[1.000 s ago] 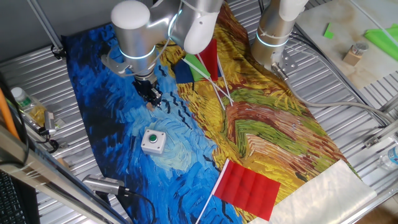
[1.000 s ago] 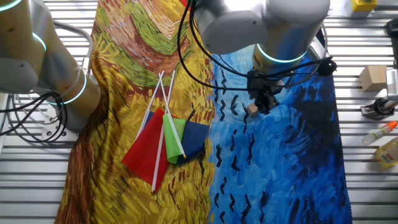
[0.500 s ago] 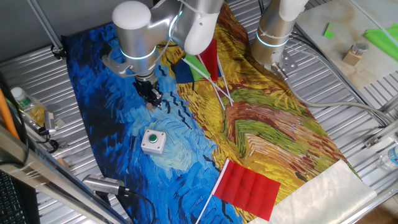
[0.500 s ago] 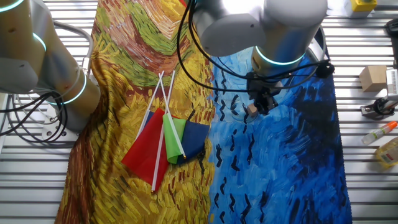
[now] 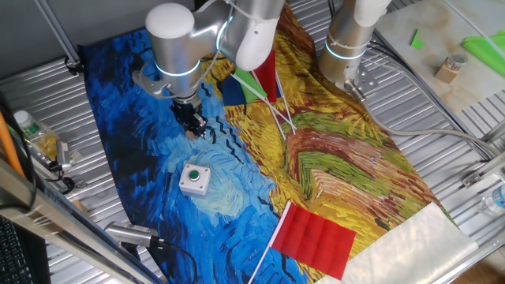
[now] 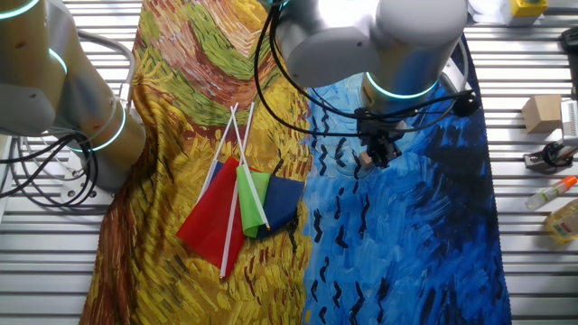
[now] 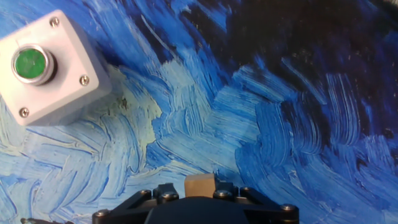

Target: Pick up the small block on the left and move it to the right

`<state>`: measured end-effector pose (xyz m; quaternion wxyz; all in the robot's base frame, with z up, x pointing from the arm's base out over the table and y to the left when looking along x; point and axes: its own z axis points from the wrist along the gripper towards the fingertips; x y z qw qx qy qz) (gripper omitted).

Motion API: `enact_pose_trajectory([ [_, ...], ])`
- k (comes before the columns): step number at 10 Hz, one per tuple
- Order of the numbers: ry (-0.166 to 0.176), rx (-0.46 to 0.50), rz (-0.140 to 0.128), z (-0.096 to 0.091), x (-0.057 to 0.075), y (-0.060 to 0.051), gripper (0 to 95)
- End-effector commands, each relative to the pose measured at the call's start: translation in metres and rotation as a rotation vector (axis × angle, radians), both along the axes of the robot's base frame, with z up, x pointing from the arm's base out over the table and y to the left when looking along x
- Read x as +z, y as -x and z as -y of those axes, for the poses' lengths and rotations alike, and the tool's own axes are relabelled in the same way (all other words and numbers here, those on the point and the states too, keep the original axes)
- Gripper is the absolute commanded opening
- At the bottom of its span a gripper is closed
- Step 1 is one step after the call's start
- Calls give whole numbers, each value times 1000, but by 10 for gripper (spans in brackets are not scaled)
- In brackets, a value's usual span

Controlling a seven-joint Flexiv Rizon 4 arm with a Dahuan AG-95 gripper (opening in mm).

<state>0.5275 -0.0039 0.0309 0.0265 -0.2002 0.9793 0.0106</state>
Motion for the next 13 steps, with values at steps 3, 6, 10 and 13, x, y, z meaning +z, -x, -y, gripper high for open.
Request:
enact_pose_trajectory([
  [3, -3, 2, 2, 0, 0, 0, 380],
  [6, -3, -2, 5, -1, -3, 1, 380],
  [10, -11, -9, 14, -1, -5, 1, 0],
  [13, -9, -5, 18, -1, -5, 1, 0],
])
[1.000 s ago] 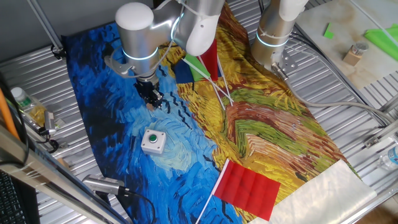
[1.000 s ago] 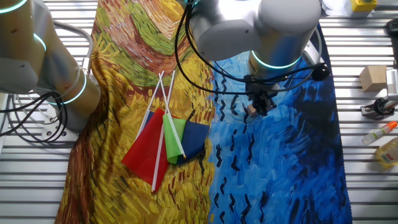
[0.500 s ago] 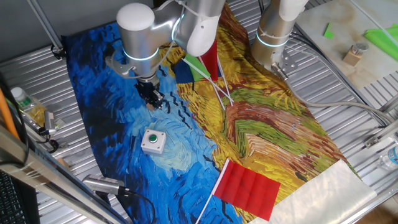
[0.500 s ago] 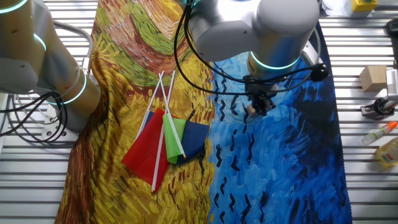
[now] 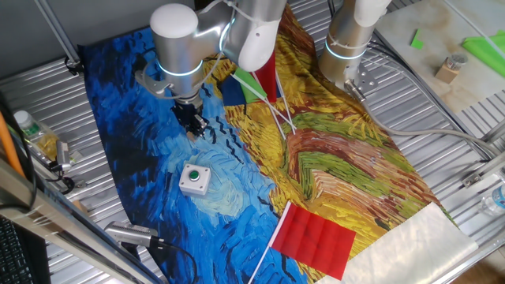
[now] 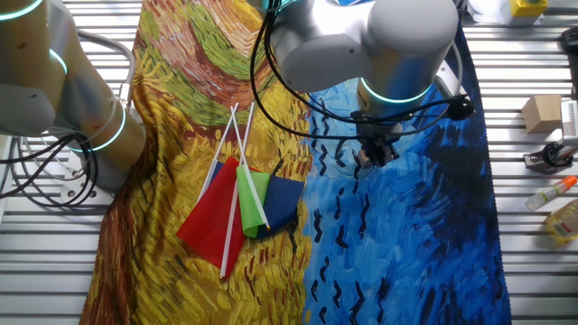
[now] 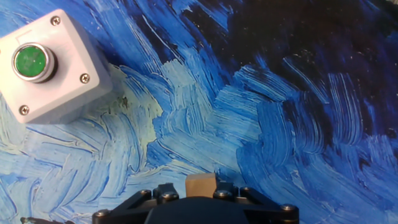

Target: Pick up the small block on the left and move it to the right

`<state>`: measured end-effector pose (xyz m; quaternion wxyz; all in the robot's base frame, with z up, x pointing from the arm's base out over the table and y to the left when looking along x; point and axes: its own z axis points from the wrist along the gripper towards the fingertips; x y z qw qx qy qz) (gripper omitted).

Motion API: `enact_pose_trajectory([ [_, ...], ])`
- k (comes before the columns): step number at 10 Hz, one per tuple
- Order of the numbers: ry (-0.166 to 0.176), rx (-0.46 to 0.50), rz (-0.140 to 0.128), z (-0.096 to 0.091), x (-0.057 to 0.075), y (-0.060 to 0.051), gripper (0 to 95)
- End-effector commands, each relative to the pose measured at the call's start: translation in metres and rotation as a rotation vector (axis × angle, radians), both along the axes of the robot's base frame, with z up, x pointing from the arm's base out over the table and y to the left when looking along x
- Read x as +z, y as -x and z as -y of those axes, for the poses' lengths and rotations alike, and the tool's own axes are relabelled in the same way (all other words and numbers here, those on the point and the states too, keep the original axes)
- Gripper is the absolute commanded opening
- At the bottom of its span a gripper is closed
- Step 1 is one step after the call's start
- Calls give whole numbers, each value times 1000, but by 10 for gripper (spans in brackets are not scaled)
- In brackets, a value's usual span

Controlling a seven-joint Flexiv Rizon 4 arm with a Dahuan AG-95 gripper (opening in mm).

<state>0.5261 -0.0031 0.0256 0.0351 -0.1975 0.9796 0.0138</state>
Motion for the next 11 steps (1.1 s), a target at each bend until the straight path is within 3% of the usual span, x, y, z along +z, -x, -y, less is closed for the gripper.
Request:
enact_pose_trajectory([
  [1, 1, -2, 4, 0, 2, 0, 0],
  [11, 36, -55, -9, 3, 50, -14, 0],
])
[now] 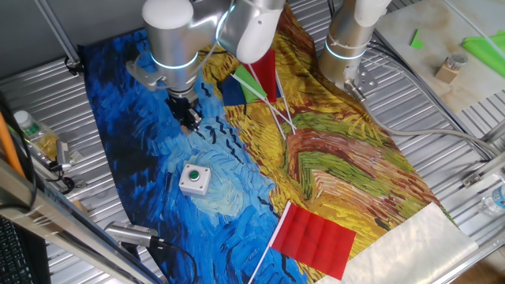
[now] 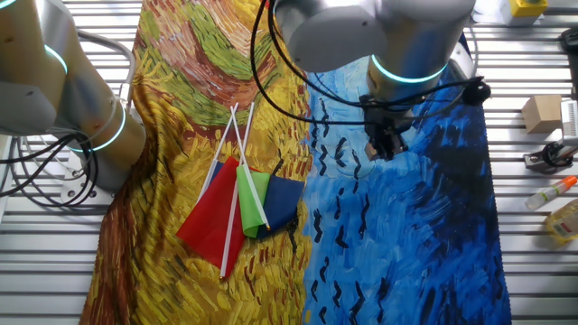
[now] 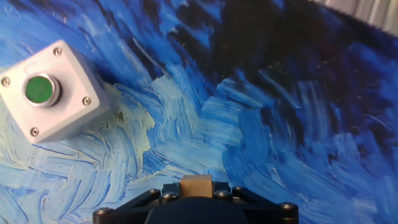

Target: Pick up the small block on the left and move it to the right

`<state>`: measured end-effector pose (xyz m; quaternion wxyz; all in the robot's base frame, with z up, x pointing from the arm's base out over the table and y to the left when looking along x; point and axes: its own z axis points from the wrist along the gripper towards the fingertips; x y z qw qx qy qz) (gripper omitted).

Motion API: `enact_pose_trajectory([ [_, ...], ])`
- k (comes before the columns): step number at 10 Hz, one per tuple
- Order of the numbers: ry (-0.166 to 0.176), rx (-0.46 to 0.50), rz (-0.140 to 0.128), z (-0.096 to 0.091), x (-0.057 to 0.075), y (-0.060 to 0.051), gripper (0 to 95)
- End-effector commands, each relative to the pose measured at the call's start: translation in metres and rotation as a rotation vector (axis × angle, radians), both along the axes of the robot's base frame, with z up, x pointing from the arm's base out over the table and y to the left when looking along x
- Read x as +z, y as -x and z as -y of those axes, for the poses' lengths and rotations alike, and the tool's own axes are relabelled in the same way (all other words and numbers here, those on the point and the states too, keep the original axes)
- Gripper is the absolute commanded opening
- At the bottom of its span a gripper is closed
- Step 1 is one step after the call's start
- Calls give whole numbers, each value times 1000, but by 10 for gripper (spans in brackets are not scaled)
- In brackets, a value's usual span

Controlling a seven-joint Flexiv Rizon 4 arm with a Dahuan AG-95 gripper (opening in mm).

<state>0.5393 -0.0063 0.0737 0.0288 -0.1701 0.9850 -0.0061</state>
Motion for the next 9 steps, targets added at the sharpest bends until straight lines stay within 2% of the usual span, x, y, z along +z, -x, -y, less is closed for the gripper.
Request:
enact_pose_trajectory([
  [1, -6, -1, -4, -1, 9, -4, 0],
  [3, -7, -20, -15, -7, 29, -16, 0],
  [5, 0, -65, -34, -28, 44, -27, 0],
  [7, 9, -102, -47, -53, 51, -31, 0],
  [9, 8, -118, -58, -60, 55, -38, 0],
])
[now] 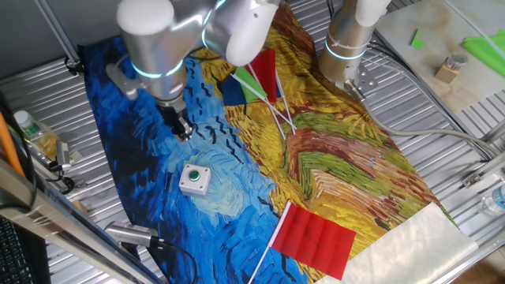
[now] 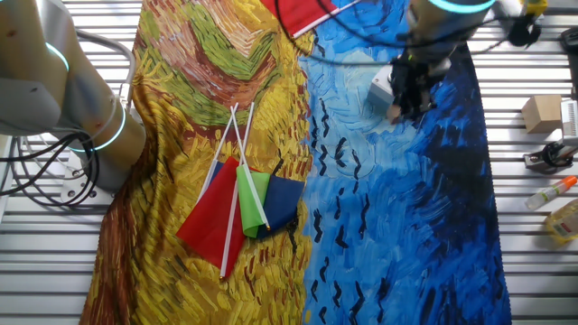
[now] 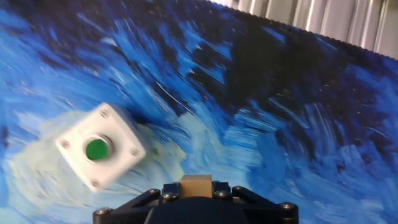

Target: Pick up the small block on the left and move it to the right

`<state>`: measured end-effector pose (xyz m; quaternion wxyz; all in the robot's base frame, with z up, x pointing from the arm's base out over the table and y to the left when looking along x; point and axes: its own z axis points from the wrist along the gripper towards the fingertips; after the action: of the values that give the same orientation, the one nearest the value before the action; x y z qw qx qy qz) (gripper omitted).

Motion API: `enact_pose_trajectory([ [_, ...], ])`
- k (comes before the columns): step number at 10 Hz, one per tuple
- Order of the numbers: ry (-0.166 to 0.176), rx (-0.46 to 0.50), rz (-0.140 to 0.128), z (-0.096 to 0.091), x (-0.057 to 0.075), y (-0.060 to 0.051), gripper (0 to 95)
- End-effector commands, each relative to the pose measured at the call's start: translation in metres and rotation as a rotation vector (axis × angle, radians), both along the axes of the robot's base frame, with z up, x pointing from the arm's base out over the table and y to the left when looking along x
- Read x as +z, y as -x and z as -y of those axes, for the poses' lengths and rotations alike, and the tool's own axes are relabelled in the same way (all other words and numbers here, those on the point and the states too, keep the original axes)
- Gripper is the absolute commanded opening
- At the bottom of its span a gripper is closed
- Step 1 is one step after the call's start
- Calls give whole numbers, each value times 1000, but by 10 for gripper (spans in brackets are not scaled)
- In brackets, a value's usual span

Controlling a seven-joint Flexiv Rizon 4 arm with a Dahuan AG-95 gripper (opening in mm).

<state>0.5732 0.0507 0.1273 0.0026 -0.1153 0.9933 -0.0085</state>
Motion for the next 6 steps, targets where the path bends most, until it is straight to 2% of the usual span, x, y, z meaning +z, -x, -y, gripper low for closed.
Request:
enact_pose_trajectory([
  [1, -1, -6, -10, -4, 2, -5, 0],
  [6, 1, -38, -7, -4, 2, -4, 0],
])
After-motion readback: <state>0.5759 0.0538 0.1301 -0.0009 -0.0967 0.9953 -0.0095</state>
